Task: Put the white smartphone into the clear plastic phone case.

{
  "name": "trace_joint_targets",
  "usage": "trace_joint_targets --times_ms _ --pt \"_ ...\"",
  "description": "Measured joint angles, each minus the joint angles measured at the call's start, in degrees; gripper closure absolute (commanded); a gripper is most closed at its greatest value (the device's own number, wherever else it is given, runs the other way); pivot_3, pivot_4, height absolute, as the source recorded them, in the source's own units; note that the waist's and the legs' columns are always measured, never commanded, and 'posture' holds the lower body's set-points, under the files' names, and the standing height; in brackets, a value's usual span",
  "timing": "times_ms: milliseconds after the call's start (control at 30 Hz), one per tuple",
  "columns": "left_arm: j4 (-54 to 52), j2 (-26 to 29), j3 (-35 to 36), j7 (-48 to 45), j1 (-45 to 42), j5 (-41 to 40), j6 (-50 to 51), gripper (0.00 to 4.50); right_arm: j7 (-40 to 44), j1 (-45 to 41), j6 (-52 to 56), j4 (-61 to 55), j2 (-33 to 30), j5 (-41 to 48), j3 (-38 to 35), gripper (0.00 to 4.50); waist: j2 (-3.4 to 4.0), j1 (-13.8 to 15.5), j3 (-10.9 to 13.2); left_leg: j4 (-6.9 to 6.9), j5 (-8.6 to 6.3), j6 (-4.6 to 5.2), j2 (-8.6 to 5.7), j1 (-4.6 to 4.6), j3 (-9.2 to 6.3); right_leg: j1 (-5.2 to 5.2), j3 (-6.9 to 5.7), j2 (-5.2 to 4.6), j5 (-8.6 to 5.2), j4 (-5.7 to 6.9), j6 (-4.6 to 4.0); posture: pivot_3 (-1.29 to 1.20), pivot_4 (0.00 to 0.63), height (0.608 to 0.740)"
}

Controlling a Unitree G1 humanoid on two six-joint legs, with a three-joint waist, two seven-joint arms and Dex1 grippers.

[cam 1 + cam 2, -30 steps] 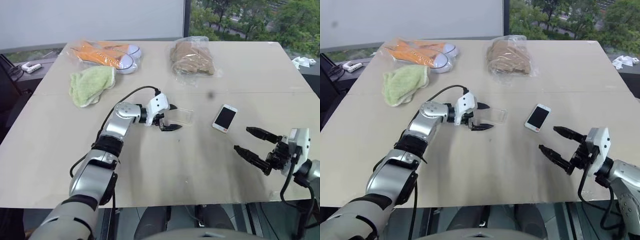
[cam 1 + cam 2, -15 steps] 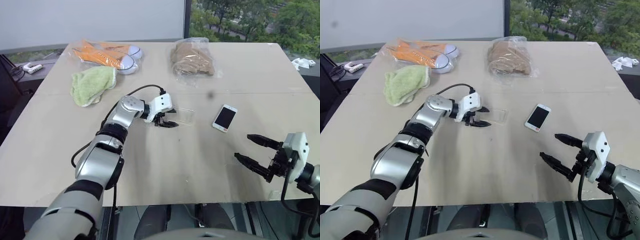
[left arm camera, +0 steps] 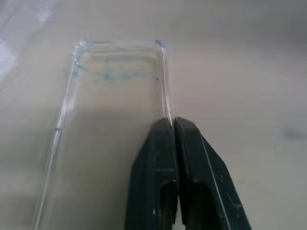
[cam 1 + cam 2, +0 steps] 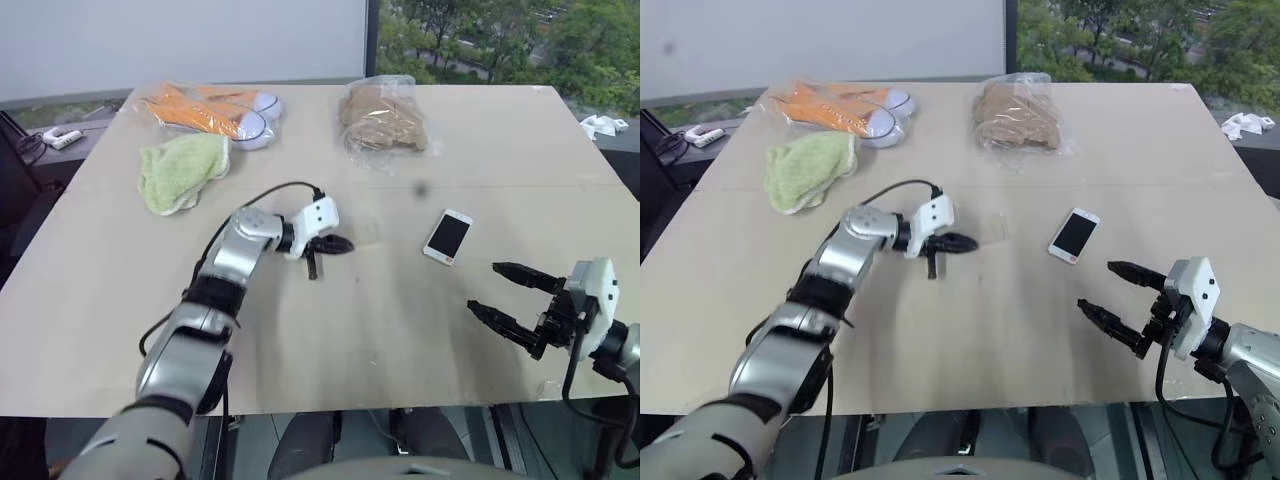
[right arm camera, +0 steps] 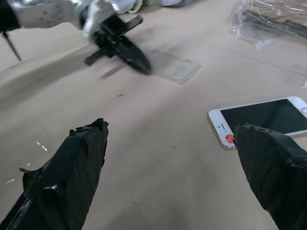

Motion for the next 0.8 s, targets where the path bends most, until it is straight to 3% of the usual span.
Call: trace_joint_targets --times_ms 133,300,400,633,667,800 --pt "-20.37 0.68 -0.75 1.22 7.17 -3.46 12.88 4.44 0.44 -0.76 0.00 0.21 -0.01 0.00 0.33 0.00 0.01 0.62 0.00 0.02 0.00 0.00 -0.01 -0.02 -0.02 0.02 -0.03 -0.06 0.00 -0.03 0.00 0.00 0.150 0.740" --pt "-30.70 -0.09 -3.04 4.02 10.49 -6.16 20.82 4.44 1.13 -1.22 -0.01 0.92 -0.01 -0.05 0.47 0.00 0.05 1.05 -0.03 0.03 0.00 0.00 -0.01 0.05 -0.02 0.05 -0.03 -0.03 0.00 0.01 0.00 0.00 0.150 0.740" --pt "-32.44 1.02 -4.71 4.80 11.77 -6.68 21.12 3.61 1.39 -1.24 -0.01 1.24 -0.01 -0.32 0.91 0.00 0.08 1.08 -0.03 0.01 0.00 0.00 -0.01 0.08 0.01 0.05 0.01 -0.02 0.00 0.01 -0.01 0.00 0.150 0.740" --pt "-32.47 4.04 -4.70 4.80 12.23 -8.03 20.08 0.27 0.27 -1.93 0.92 2.14 -0.14 -1.08 0.94 0.00 0.09 1.35 -0.03 0.01 0.00 0.00 -0.02 0.09 0.01 0.08 0.00 -0.04 0.00 -0.03 0.00 0.00 0.150 0.740" --pt "-32.48 4.01 -4.69 4.97 12.35 -8.28 19.93 0.05 -0.72 -2.54 2.22 2.59 -0.45 -1.23 0.95 0.00 0.10 1.36 -0.03 0.01 0.00 0.00 -0.02 0.09 0.02 0.08 0.00 -0.04 0.00 -0.03 0.00 0.00 0.150 0.740" --pt "-32.54 3.67 -2.26 6.73 12.86 -10.80 19.16 0.05 -8.38 -7.13 6.05 4.93 -2.62 -8.49 3.08 0.00 0.12 1.22 -0.02 0.01 0.01 -0.02 -0.02 0.08 0.03 0.03 0.02 -0.03 0.00 0.00 -0.01 0.00 0.150 0.740"
